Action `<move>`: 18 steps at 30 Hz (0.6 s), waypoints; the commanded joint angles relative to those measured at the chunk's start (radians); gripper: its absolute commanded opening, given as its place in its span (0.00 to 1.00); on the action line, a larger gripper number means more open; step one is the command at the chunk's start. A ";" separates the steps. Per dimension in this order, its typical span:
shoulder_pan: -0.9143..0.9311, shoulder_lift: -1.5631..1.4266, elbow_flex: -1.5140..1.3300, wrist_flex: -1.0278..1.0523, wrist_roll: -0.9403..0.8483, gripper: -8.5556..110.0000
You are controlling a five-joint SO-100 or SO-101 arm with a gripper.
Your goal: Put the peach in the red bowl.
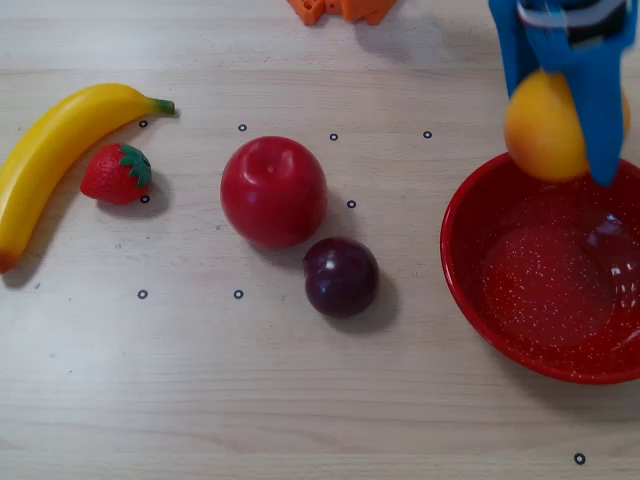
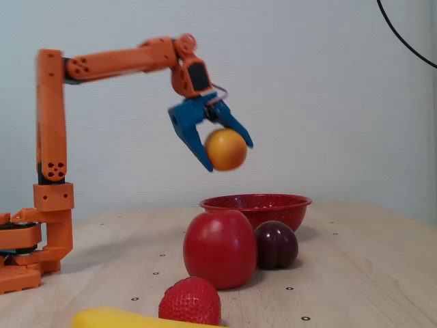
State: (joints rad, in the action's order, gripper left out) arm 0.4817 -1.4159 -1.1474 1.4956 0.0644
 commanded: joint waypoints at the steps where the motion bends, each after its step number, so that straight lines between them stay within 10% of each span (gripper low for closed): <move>1: 0.040 0.012 0.133 -0.009 0.046 0.07; 9: 0.023 0.163 0.126 -0.137 0.034 0.39; 18: 0.021 0.176 0.069 -0.267 0.044 0.43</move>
State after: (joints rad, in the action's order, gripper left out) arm 0.4970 -1.1720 -1.0999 1.2640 0.0905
